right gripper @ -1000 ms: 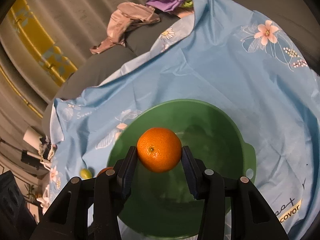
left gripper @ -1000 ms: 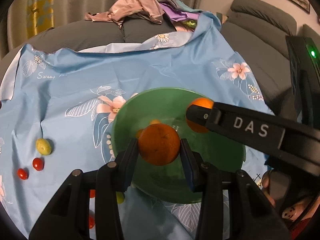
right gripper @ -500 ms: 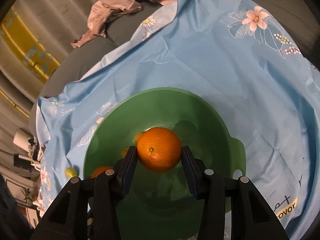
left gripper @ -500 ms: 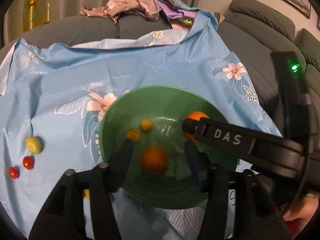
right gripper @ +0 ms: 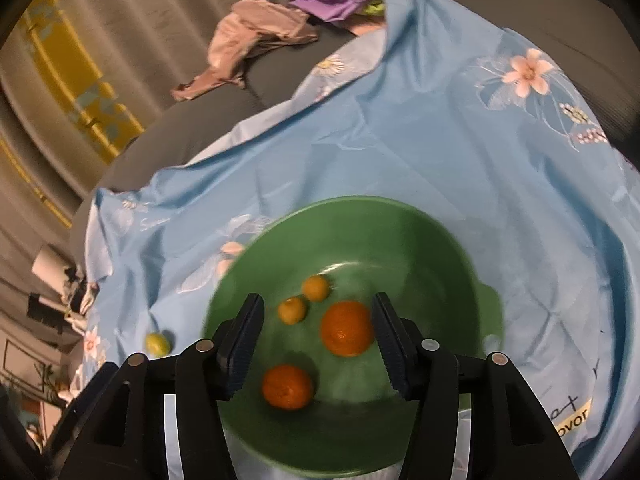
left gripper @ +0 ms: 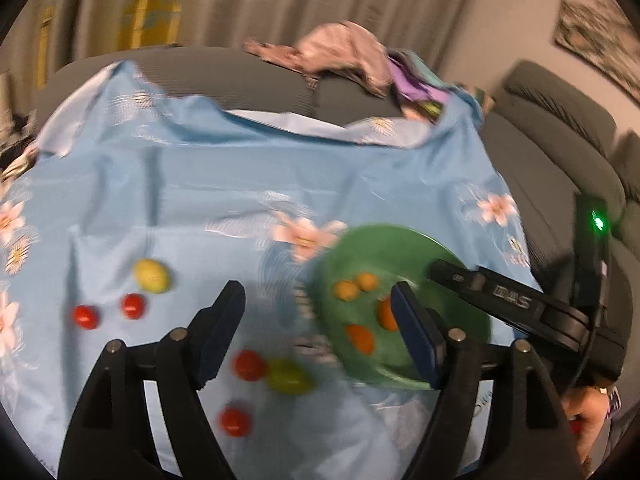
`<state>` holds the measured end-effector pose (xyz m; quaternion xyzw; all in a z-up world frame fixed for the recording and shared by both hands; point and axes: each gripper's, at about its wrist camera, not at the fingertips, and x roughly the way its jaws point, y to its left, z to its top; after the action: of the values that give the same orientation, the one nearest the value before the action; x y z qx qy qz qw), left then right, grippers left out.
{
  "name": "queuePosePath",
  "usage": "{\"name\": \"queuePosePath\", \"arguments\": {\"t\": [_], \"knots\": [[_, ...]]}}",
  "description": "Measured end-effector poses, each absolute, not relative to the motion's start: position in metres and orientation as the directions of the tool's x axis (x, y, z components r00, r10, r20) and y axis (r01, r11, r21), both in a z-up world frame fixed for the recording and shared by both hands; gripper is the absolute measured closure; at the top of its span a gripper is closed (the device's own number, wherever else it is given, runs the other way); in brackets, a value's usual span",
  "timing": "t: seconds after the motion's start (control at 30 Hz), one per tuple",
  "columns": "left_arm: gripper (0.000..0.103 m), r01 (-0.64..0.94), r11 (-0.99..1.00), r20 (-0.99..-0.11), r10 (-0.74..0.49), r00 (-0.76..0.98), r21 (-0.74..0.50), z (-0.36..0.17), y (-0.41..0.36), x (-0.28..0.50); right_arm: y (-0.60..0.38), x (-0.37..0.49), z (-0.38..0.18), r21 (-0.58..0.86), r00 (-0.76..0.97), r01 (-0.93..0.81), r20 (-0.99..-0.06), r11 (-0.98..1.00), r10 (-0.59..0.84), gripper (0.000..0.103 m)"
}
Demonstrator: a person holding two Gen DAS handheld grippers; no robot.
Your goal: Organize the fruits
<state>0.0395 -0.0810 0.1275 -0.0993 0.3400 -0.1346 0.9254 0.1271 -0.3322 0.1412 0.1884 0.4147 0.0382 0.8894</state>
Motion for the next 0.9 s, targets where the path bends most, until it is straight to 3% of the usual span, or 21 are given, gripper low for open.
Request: {"name": "queuePosePath", "arguments": {"t": [0.33,0.53,0.7,0.9], "knots": [[0.022,-0.13,0.966,-0.605,-0.032,0.796,-0.222,0.128,0.024,0.032,-0.274,0.12,0.153,0.359,0.637,-0.106,-0.691,0.927,0.341,0.042],[0.022,-0.223,0.918,-0.659,-0.054,0.75,-0.329,0.104,0.066,0.04,-0.228,0.118,0.146,0.363,0.553,-0.25,-0.707,0.898,0.44,0.041],[0.024,-0.196,0.894,-0.669,-0.141,0.73,-0.403,0.09,0.067,0.057,-0.199,0.114,0.134,0.346,0.483,-0.334,-0.736,0.877,0.474,0.041],[0.043,-0.136,0.906,-0.703,-0.209,0.68,-0.401,0.071,0.052,0.088,-0.183,0.101,0.118,0.226,0.477,-0.371,-0.786,0.901,0.394,0.042]]}}
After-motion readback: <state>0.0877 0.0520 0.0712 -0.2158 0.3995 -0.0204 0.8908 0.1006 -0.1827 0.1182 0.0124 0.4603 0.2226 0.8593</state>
